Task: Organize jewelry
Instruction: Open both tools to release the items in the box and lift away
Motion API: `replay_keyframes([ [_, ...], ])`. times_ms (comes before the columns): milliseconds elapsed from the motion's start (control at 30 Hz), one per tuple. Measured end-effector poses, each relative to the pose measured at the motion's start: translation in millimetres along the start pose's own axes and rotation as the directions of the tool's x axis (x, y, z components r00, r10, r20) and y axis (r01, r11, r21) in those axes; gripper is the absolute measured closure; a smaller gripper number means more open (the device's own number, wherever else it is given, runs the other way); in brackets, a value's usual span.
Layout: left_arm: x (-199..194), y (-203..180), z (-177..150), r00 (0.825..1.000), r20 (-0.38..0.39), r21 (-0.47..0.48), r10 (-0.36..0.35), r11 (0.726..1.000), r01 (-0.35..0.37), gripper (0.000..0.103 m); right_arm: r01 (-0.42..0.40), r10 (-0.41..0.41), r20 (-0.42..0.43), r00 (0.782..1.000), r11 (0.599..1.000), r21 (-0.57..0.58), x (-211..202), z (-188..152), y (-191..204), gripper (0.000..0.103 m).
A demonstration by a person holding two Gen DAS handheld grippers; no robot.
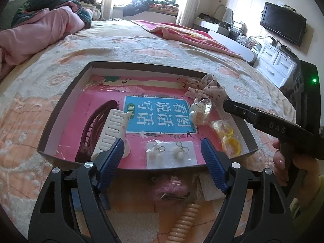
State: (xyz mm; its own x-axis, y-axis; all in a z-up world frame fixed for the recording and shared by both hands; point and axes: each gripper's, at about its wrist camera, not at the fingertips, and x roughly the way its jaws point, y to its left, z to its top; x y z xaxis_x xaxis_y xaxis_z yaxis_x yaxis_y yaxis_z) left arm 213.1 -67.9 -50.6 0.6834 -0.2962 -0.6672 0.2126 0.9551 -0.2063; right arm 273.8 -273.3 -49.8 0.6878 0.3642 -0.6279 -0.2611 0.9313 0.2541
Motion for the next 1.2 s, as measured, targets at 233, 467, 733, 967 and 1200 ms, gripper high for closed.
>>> replay_keyframes([
  [233, -11.2, 9.6, -0.9, 1.000, 0.022, -0.033, 0.020, 0.999, -0.019, 0.021, 0.014, -0.014, 0.027, 1.000, 1.000, -0.003, -12.0, -4.9, 3.9, 0.037],
  [467, -25.4, 26.3, -0.6, 0.998, 0.057, -0.097, 0.035, 0.995, -0.030, 0.012, 0.034, -0.033, 0.052, 0.998, 0.999, -0.024, -25.0, -11.6, 10.6, 0.027],
  [733, -43.0, 47.0, -0.7, 0.995, 0.077, -0.145, 0.057, 0.988, -0.046, 0.012, 0.026, -0.023, 0.084, 0.996, 0.999, -0.033, -40.4, -16.4, 20.1, 0.023],
  [967, -55.9, 58.9, -4.9, 0.994, 0.083, -0.161, 0.073, 0.985, -0.059, 0.012, 0.015, -0.011, 0.094, 0.996, 0.999, -0.046, -51.4, -21.4, 28.4, 0.022],
  [1200, -65.2, 61.2, -12.2, 0.994, 0.080, -0.144, 0.077, 0.987, -0.065, 0.012, 0.005, 0.001, 0.090, 0.996, 0.997, -0.071, -56.7, -29.7, 41.6, 0.022],
])
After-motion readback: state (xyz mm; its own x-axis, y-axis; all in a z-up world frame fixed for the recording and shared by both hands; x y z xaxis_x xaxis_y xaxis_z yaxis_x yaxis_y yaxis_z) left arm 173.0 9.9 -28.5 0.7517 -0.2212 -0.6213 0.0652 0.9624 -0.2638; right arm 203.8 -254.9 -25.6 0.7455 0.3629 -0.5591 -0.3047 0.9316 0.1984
